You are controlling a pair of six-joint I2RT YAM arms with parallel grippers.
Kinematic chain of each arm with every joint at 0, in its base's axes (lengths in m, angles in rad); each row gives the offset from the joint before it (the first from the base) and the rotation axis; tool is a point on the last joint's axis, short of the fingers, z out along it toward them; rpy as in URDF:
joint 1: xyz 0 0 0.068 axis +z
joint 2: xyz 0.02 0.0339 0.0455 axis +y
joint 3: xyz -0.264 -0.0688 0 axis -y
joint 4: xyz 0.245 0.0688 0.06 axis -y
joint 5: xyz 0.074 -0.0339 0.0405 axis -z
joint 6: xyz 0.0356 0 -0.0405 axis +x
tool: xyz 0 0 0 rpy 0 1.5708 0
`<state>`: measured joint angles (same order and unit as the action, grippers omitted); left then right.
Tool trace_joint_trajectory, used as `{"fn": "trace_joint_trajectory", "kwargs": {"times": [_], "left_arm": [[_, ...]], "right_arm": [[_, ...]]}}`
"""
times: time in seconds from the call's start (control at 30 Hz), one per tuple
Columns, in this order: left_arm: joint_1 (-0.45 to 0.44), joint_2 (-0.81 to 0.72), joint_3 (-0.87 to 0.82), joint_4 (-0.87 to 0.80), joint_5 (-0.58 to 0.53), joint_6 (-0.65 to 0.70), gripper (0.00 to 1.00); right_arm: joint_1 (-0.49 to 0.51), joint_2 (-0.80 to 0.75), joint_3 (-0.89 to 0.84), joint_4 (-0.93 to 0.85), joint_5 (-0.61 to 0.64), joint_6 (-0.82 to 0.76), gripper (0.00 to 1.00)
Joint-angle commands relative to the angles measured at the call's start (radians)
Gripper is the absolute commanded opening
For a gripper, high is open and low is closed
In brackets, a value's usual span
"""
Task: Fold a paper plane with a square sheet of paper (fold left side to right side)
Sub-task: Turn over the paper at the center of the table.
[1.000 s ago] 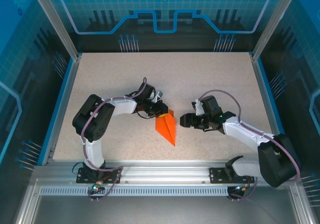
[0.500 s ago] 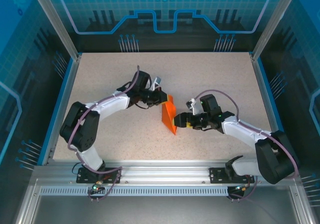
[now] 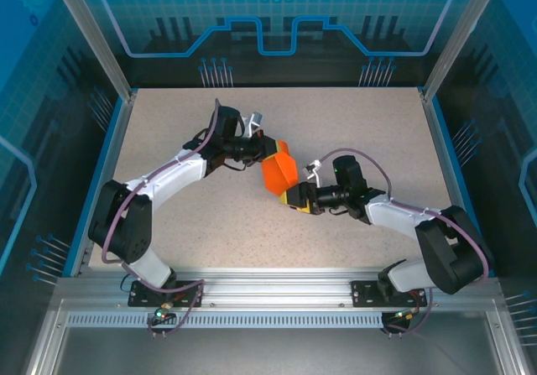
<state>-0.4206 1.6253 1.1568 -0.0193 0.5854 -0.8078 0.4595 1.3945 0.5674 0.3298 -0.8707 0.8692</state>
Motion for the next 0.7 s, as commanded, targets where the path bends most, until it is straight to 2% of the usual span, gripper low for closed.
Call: {"fn": "trace_joint_trajectory", "kwargs": {"times": [0.0,0.2,0.43,0.67], "left_arm": [[0.004,-0.039,-0.015,0.065,0.052,-0.052,0.02],[0.004,-0.04,-0.062,0.137,0.076,-0.098,0.02],[0.004,-0.054,-0.12,0.204,0.086,-0.118,0.02],[0.005,-0.066,-0.147,0.229,0.092,-0.118,0.03]], "right_arm": [[0.011,0.002,0.037,0.12,-0.028,0.08,0.94],[-0.012,-0.028,0.057,0.151,0.017,0.119,0.76],[-0.065,-0.066,0.059,0.164,0.051,0.149,0.63],[-0.074,-0.069,0.062,0.141,0.063,0.155,0.47]]}}
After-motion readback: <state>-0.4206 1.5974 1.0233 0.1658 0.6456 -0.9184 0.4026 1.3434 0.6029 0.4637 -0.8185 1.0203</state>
